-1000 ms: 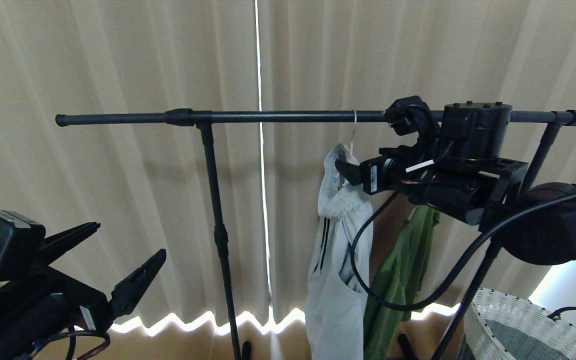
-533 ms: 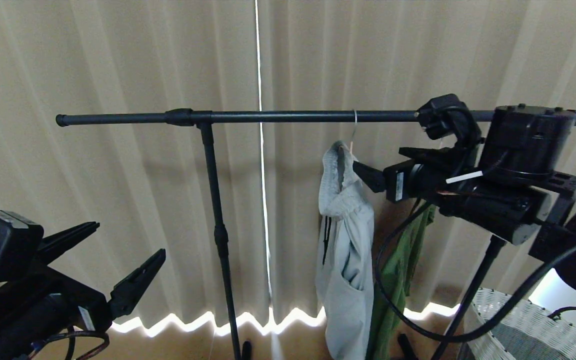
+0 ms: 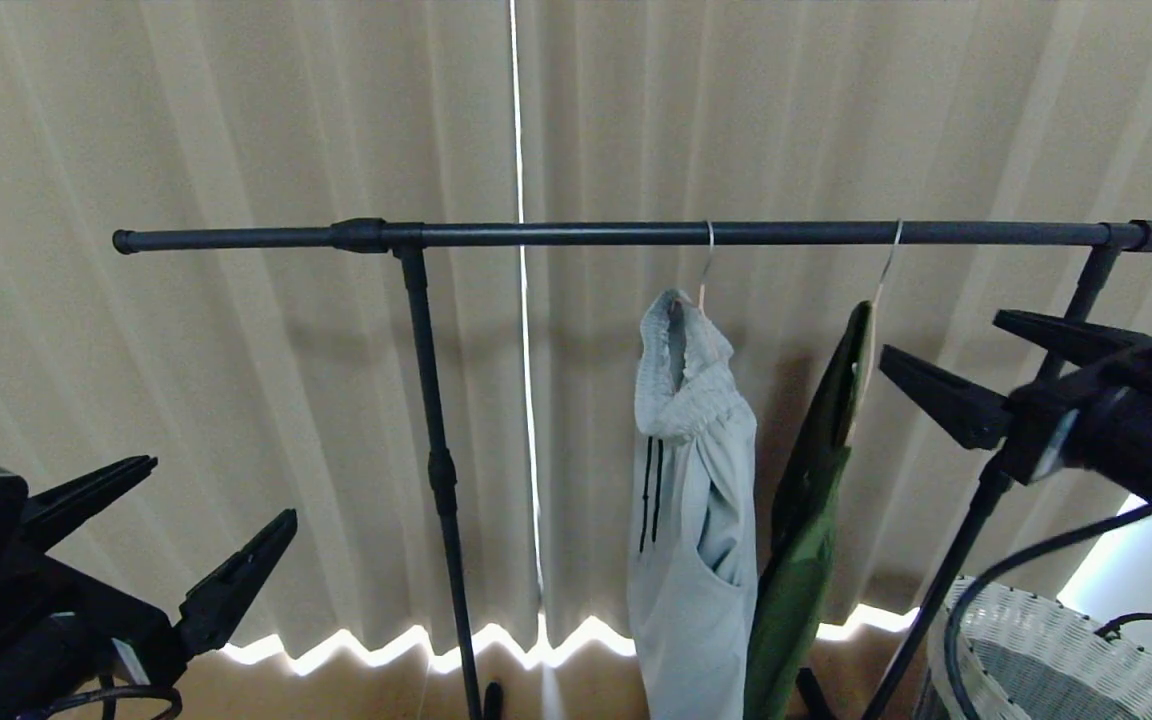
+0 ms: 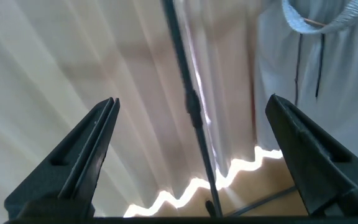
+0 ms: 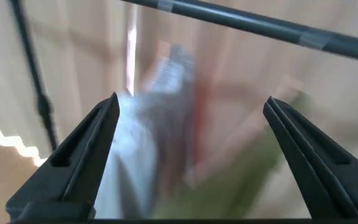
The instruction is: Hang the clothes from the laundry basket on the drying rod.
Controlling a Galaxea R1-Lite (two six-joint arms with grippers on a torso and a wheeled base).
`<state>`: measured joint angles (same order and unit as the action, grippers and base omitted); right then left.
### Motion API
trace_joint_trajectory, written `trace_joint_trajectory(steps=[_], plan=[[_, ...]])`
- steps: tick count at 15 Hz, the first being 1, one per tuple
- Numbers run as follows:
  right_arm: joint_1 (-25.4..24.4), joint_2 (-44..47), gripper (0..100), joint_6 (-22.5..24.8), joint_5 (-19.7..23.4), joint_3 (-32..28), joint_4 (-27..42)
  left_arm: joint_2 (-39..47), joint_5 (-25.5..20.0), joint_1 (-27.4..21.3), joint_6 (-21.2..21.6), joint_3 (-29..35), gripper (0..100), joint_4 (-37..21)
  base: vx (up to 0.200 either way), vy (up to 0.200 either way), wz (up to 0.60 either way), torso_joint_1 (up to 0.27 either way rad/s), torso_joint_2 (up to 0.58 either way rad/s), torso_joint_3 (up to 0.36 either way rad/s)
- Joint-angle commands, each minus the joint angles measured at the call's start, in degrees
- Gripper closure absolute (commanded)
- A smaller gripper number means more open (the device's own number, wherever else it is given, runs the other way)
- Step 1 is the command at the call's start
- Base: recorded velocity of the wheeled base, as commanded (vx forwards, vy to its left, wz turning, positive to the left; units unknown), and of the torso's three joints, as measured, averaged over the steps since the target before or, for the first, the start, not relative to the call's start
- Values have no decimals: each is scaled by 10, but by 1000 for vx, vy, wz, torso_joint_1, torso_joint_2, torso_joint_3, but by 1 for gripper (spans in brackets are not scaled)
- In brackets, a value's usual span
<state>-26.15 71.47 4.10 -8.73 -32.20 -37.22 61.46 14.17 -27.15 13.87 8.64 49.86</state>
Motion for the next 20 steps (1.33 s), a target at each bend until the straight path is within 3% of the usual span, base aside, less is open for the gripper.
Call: trace_joint_trajectory(steps=[1, 3, 6, 8, 9, 10, 11, 13, 15, 17, 18, 19, 20], plan=[[36, -104, 0, 0, 0, 80, 2, -28, 8, 32, -1, -36, 0, -1, 0, 0, 0, 0, 0, 0], [62, -156, 0, 0, 0, 157, 0, -71, 24, 86, -1, -82, 0, -1, 0, 0, 0, 0, 0, 0], [63, -217, 0, -3, -1, 217, 3, -137, 24, 151, -6, -86, 0, -23, 0, 0, 0, 0, 0, 0], [65, -266, 0, -5, -1, 274, 4, -224, 20, 189, -32, -86, 0, -132, 0, 0, 0, 0, 0, 0], [65, -266, 0, -5, -1, 274, 4, -224, 20, 189, -32, -86, 0, -132, 0, 0, 0, 0, 0, 0], [93, -322, 0, -5, -4, 322, 39, -336, 19, 206, -41, -86, 0, -263, 0, 0, 0, 0, 0, 0], [109, -349, 0, -6, -5, 322, 80, -377, 19, 210, -43, -86, 0, -308, 0, 0, 0, 0, 0, 0], [162, -469, 0, -6, -8, 322, 239, -509, 24, 213, -47, -86, 0, -438, 0, 0, 0, 0, 0, 0], [195, -568, 0, -8, -6, 318, 359, -544, 23, 213, -64, -86, 0, -437, 0, 0, 0, 0, 0, 0], [199, -583, 0, -12, -6, 309, 375, -553, 21, 213, -66, -86, 0, -436, 0, 0, 0, 0, 0, 0], [203, -657, 0, -51, -11, 299, 399, -556, 18, 213, -111, -86, 0, -434, 0, 0, 0, 0, 0, 0], [207, -664, 0, -79, -19, 303, 395, -556, 16, 213, -128, -86, 0, -434, 0, 0, 0, 0, 0, 0], [240, -673, 0, -111, -25, 306, 390, -557, 14, 213, -171, -86, 0, -428, 0, 0, 0, 0, 0, 0]])
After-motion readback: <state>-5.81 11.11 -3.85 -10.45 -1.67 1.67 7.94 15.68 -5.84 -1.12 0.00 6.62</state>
